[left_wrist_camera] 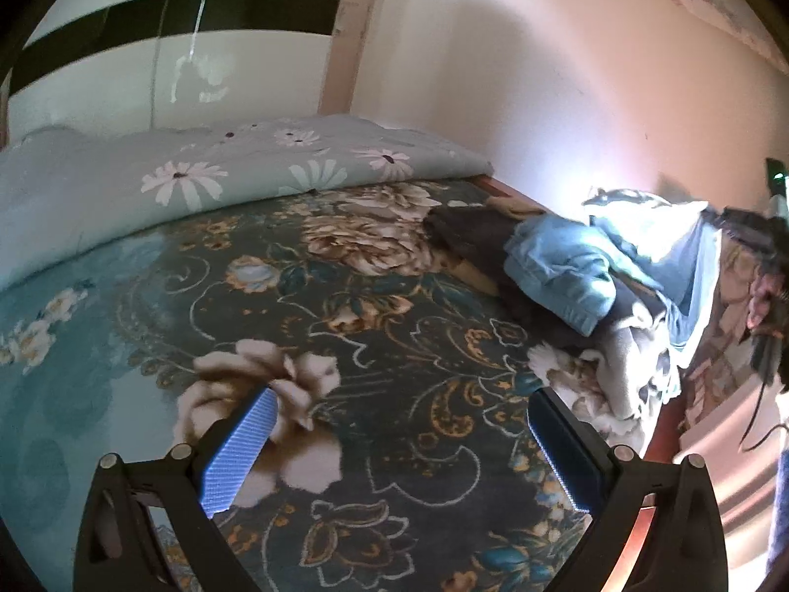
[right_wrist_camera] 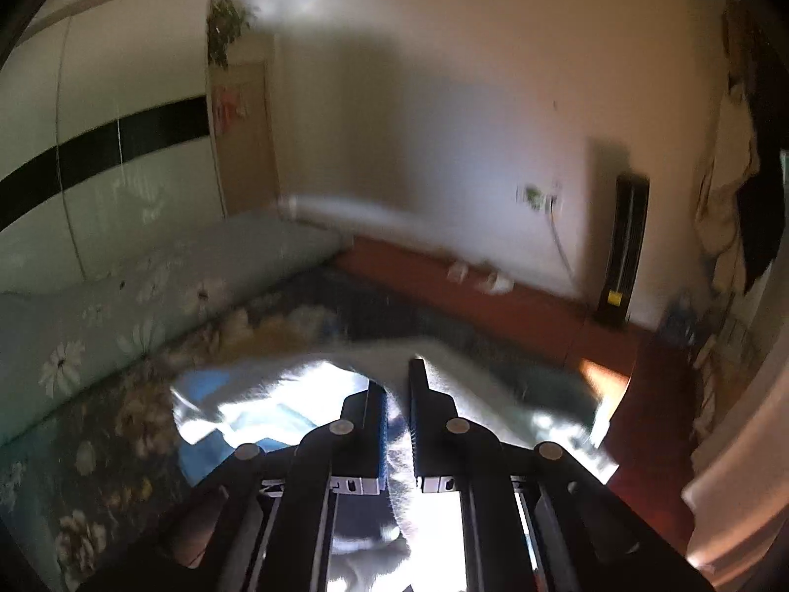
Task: Fold clothes
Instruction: 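Grasp the light blue sweatshirt with the right gripper and lift it off the pile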
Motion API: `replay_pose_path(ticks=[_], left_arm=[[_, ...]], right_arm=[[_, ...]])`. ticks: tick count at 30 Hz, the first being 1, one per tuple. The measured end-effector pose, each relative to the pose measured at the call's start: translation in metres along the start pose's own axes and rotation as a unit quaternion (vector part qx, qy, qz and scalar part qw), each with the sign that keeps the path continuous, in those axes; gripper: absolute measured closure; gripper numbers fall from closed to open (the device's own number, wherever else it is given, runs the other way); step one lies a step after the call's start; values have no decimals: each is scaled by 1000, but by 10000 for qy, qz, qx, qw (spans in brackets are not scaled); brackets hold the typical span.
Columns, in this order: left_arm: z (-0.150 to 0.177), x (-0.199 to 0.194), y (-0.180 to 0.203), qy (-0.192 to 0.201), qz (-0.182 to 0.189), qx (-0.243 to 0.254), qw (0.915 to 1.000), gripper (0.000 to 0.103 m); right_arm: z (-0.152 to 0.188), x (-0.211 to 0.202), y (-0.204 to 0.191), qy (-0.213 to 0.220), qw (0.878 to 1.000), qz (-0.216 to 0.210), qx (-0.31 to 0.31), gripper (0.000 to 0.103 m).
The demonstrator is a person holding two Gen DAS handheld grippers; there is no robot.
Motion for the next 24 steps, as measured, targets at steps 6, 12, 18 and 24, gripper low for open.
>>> replay_pose_path(ticks=[6,12,18,24], left_arm=[[-10,-16,-28,214,-78,-175,9996,0],[-19,-42,-69,489,-341,-242,9979,0],[-29,-83,-135,775,-790,-458,9928,0],[-30,-161,-226,1166,-1685,-748,9759,0]], right_arm=[[-73,-48,-55,699,9964,-336,-338,96],[-107,-105,-179,1137,9782,-1607,-661,96],[-133,-170,-307,1439,9381,-3029,-868,96],[-131,-227,-407,1502,8865,-4285,-891,96]])
Point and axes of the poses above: each gripper's, at about its wrist camera, not at the fingertips, and x roughly the way its jaws point, y to its right, z to its underside, the point moved 8 cm from there along x, roughly the way its jaws point, and after that the axes turned 7 degrees about y, right-handed, at the moved point
